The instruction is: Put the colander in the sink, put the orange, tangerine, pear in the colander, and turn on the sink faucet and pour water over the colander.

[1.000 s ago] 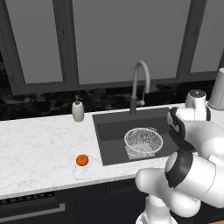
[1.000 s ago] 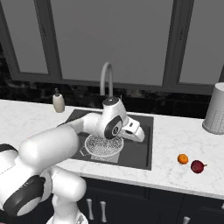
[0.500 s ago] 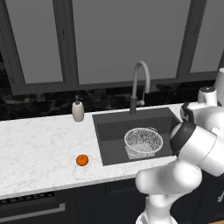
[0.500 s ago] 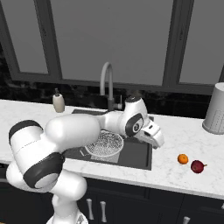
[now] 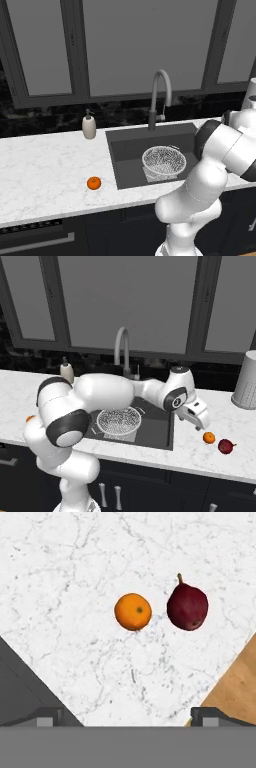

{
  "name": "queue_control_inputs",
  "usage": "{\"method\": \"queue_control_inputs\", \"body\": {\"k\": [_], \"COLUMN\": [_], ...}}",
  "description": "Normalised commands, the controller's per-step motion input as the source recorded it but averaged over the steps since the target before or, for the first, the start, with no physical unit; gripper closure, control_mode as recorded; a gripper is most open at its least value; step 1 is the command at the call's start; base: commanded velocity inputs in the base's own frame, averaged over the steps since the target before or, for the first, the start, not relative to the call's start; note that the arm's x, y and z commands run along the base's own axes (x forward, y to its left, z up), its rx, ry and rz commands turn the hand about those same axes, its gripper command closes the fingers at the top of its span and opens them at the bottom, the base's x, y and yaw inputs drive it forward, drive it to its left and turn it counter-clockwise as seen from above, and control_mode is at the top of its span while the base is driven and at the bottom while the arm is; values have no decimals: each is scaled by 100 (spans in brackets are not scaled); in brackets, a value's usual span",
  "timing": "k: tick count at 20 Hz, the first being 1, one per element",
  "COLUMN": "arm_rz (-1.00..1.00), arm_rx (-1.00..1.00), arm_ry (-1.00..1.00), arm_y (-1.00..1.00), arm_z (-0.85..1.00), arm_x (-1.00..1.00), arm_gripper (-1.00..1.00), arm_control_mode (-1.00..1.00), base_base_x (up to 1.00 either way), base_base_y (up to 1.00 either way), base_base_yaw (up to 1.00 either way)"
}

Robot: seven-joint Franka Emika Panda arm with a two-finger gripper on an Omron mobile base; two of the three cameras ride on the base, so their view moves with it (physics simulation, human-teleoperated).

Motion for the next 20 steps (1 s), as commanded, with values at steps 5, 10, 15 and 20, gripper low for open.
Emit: {"method": "queue_control_inputs", "body": {"k": [5,10,15,20], "arm_rz": [-8,-1,0,0], "arm_rx": [13,12,1,0], "arm_ry": [-11,-9,0,0], "arm_y": [-53,-46,-27,-22], "arm_z": [-2,0,-4,-15], "arm_x": [-24,-39,-12,0], "arm_gripper": [-100,-100,-100,-100], "arm_control_mode": [-100,-100,-100,-100], "base_base_x": [0,0,0,0], "base_base_y": [0,0,0,0], "base_base_yaw": [0,0,0,0]}}
